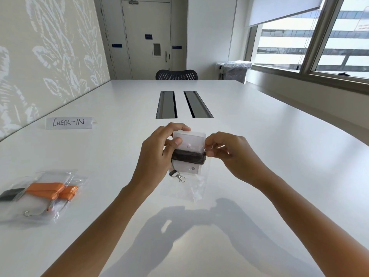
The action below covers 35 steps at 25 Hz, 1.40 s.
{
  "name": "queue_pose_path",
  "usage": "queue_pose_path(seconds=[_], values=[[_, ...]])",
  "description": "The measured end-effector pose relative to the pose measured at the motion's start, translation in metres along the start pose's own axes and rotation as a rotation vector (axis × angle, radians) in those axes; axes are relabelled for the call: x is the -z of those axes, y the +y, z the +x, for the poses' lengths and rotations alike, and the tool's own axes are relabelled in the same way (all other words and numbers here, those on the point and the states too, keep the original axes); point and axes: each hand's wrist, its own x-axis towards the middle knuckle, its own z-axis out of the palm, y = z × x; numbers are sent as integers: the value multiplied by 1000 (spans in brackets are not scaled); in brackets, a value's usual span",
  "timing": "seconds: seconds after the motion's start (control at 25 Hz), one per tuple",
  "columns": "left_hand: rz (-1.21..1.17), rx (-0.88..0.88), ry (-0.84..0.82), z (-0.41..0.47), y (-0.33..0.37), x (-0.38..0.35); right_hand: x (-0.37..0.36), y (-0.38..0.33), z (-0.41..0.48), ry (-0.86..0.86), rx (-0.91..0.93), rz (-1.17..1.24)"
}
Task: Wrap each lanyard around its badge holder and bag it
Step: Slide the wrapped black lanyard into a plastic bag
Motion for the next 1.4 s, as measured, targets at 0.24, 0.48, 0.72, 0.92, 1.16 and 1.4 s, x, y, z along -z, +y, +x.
queue_pose_path(seconds=[0.24, 0.48, 0.72, 0.92, 1.16, 1.4], values=[[2, -28, -10, -1, 1, -4, 1, 1, -1, 40, 116, -180], [-96, 87, 100, 2, 1, 4, -5, 2, 0, 156, -127, 248], [-164, 146, 88, 6, -1, 11, -5, -1, -1, 167, -92, 377], [-177, 128, 87, 5, 1, 11, -1, -3, 0, 146, 10, 234], [-180, 102, 69, 5, 3, 10, -2, -3, -1, 174, 56, 159], [-53, -15, 21, 4, 3, 10, -1, -1, -1, 154, 87, 57]])
